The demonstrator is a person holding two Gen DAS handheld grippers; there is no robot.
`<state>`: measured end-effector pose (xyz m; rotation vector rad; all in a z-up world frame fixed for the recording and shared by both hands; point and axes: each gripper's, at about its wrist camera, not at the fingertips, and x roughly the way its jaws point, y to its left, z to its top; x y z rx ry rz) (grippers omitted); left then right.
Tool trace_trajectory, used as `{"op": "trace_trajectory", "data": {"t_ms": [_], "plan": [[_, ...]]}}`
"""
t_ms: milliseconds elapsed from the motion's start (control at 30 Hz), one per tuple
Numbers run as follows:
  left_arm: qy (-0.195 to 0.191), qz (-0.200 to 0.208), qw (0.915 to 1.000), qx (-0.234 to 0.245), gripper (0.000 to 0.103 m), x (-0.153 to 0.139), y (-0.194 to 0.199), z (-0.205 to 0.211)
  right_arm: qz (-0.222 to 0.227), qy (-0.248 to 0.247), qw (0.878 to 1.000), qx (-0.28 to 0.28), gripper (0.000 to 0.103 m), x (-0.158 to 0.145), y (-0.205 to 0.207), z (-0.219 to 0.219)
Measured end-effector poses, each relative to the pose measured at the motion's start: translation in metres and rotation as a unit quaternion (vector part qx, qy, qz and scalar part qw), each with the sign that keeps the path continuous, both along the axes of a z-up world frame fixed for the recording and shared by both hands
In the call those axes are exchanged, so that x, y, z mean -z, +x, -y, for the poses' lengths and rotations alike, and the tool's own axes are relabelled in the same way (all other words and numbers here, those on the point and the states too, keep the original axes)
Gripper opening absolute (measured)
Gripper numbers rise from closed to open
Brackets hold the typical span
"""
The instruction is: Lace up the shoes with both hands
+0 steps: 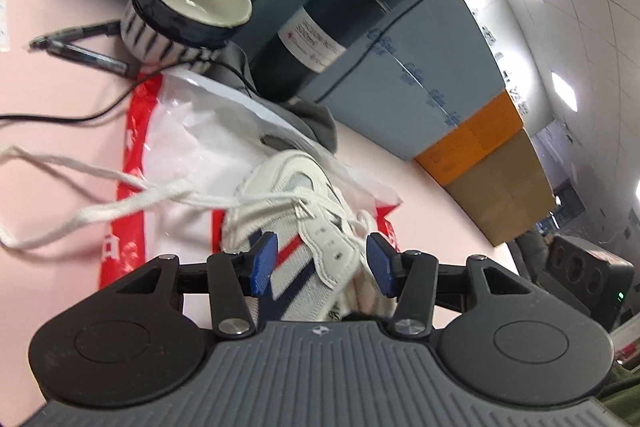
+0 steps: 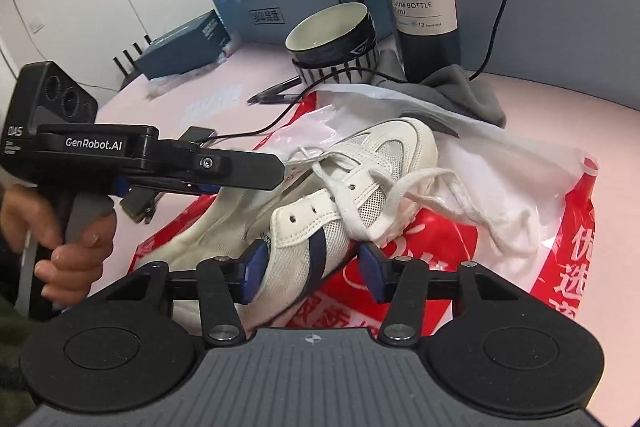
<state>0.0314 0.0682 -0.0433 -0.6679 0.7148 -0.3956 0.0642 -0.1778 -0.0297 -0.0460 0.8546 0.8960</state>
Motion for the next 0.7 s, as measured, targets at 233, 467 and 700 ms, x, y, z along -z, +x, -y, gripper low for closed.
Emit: {"op": "trace_trajectory", "data": {"t_ms": [233, 467, 700], "plan": [[0.019, 0.024, 0.9991, -0.028, 0.035, -0.001, 0.002, 0.006, 0.018, -0.007, 1.000, 0.000, 0.054, 0.001, -0.006, -0.001], [0.028, 0.033, 0.9974, -0.057, 0.032, 0.001, 0.008, 0.010, 0.024, -0.005, 1.000, 0.008, 0.056, 0.002, -0.011, -0.003], [0.029, 0.044, 0.9967, -0.062, 0.002, 0.003, 0.007, 0.011, 0.022, -0.011, 1.000, 0.009, 0.059, 0.005, -0.011, -0.004]]}}
